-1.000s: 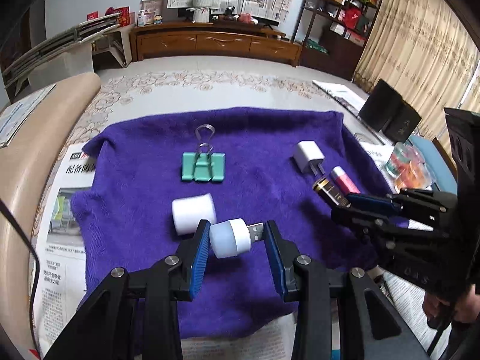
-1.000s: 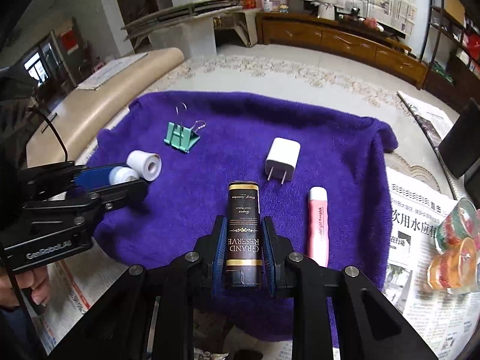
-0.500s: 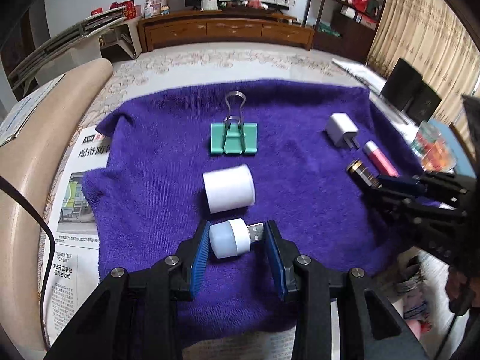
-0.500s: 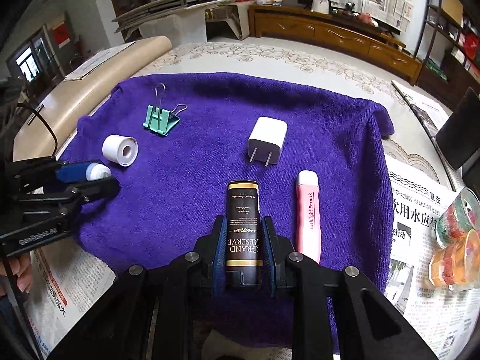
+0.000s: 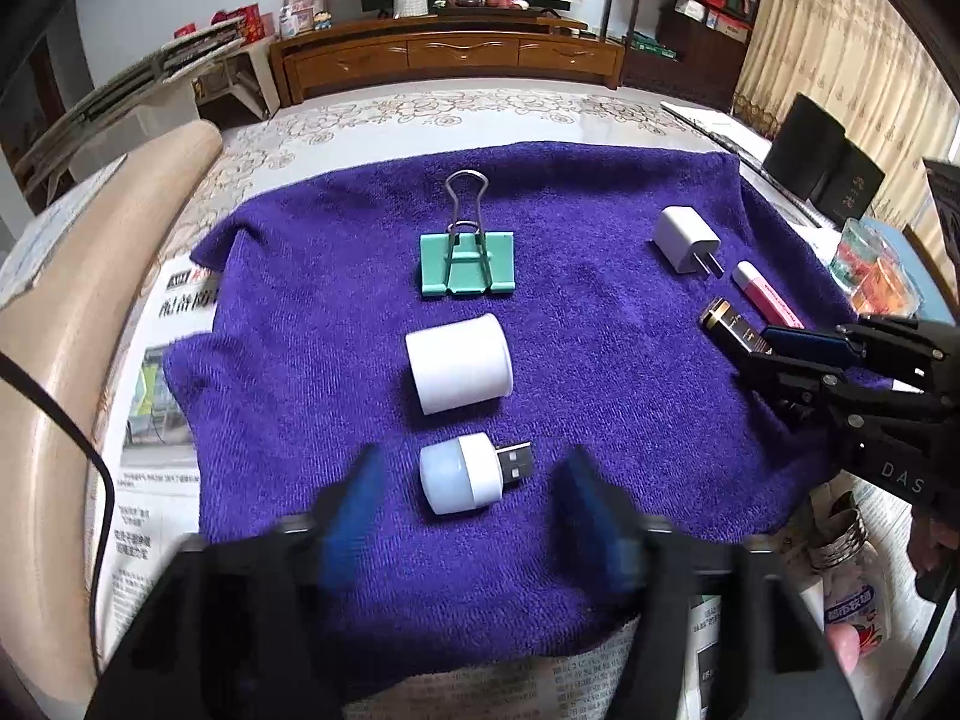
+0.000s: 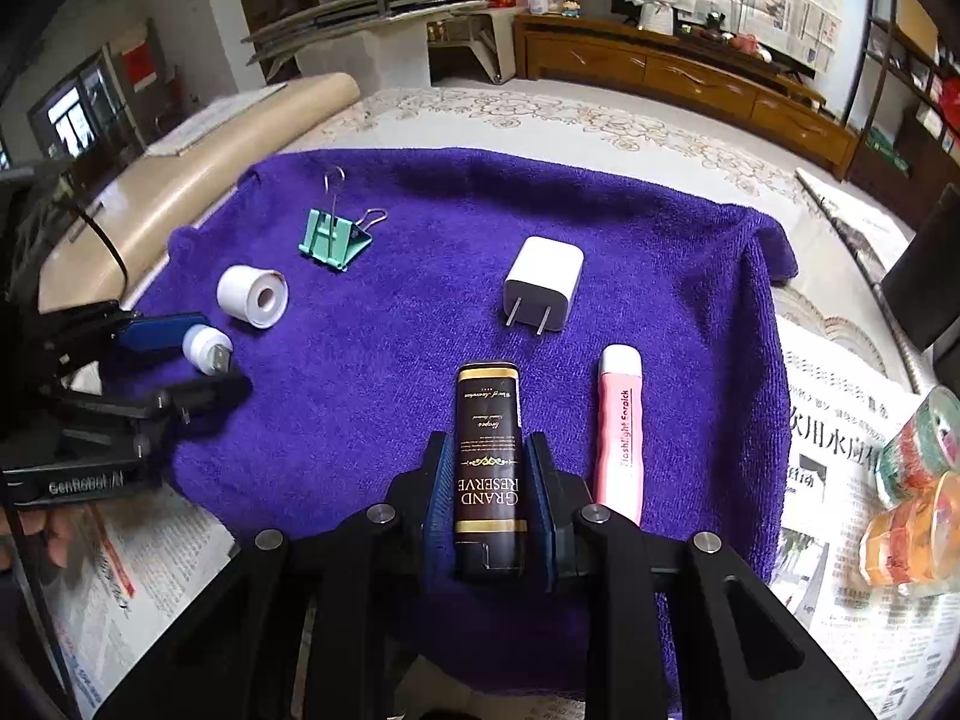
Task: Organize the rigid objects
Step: 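Carry the tube with the right tool onto the towel while the left tool sets the USB light there, then withdraw both tools and move the left tool to the white ADMD balm bottle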
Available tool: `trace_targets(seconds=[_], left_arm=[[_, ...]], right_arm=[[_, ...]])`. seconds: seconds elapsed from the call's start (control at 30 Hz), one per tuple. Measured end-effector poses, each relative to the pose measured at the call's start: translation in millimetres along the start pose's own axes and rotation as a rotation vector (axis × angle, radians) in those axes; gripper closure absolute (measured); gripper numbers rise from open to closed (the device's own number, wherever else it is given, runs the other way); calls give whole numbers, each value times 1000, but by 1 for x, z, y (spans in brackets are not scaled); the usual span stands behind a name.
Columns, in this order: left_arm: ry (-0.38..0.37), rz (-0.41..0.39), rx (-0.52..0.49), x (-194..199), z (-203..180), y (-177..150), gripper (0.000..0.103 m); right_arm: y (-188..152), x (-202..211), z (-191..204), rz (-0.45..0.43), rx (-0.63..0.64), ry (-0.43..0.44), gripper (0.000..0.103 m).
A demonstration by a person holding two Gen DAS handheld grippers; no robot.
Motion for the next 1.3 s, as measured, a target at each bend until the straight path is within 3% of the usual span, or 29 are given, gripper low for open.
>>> trace_targets(seconds=[0.07,0.23,0.3,0.4,0.53,0.73,0.9,1.13,1.3], left_arm=[[-17,-17,23,3,3,-2,35],[-31,-63,62,20,4,-7,13],[-69,-72,78,29,0,-10,0],[-123,-72,102,39,-11,-16,0],[-121,-75,77,57,-31,-25,0],[-181,-39,56,62,-71,-41,0],[-159,12,44,47,-85,-48,0],[-120,64,-1,26,-95,-51,0],[-73,44,-17,25,-100,-51,0]], right_arm=[[0,6,0,-20,-7,-3,58],[-2,36,-1,-87,-53,29,19],[-6,50,-2,-112,-67,25,2],[-16,67,-6,-115,-91,1,0],[-35,92,-19,-117,-136,-22,0],[-84,122,-51,-135,-236,-63,0],[-114,120,-75,-140,-311,-49,0],[-127,115,-83,-126,-316,-30,0],[-134,112,-80,-108,-295,-24,0]])
Point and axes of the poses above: each gripper's, at about its wrist camera, not at the fingertips, and x roughly against the way its jaws point, z to its left, y to its top, the point moved 4 cm from there along -x, roughly the way its jaws point, and after that the axes turned 15 degrees about -x, right-handed, at the moved point
